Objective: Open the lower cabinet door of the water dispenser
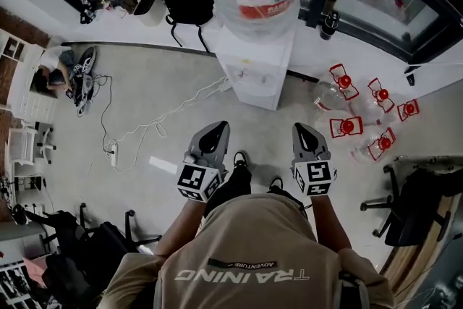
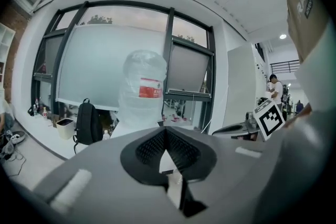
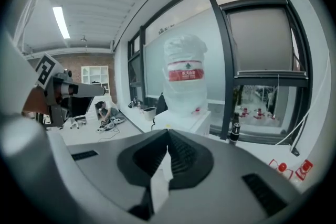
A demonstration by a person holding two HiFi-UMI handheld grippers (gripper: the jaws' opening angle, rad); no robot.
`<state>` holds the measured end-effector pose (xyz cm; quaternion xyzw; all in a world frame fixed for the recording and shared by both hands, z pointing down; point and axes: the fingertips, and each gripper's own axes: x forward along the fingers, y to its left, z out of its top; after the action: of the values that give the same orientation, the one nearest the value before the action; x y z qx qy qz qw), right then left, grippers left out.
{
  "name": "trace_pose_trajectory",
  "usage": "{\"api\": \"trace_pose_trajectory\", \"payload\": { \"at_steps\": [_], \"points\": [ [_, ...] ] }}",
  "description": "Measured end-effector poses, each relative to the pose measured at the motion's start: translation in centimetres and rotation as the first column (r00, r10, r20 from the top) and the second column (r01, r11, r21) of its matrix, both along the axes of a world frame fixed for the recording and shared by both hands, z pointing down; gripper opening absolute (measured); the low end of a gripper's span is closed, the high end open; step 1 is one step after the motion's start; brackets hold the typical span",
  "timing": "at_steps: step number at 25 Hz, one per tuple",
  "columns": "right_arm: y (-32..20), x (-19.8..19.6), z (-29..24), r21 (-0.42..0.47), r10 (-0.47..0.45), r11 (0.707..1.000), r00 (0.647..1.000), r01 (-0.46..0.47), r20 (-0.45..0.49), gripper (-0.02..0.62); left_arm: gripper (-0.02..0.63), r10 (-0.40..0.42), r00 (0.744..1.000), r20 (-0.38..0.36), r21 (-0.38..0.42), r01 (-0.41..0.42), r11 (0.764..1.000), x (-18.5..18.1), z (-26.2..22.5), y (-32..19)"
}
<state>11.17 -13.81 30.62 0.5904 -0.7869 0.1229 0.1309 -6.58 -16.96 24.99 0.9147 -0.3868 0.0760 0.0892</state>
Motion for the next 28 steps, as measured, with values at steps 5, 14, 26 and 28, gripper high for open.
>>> {"api": "trace_pose_trajectory", "payload": {
  "at_steps": [5, 14, 26, 28],
  "points": [
    [-4.8, -2.9, -2.7, 0.045, 0.052, 0.998, 0.998, -0.051, -0.024, 0.009, 0.002, 0.076, 0.997, 0.02, 0.075, -0.077, 0.994, -1.3, -1.7, -5.2],
    [-8.8, -3.6, -3.6, 0.048, 0.184, 0.982, 0.98, -0.181, -0.071, 0.009, 0.002, 0.197, 0.98, 0.01, 0.041, -0.198, 0.979, -2.2, 0.1, -11.0],
    [-11.9, -2.1, -4.0, 0.046, 0.184, 0.982, 0.983, -0.184, -0.002, 0.009, 0.002, 0.104, 0.994, 0.035, 0.134, -0.108, 0.985, -3.9, -1.6, -14.5],
    [-11.9, -2.5, -3.7, 0.036, 0.18, 0.983, 0.984, -0.18, -0.004, 0.009, 0.002, 0.094, 0.995, 0.031, 0.126, -0.097, 0.987, -4.5, -1.6, -14.9]
  ]
}}
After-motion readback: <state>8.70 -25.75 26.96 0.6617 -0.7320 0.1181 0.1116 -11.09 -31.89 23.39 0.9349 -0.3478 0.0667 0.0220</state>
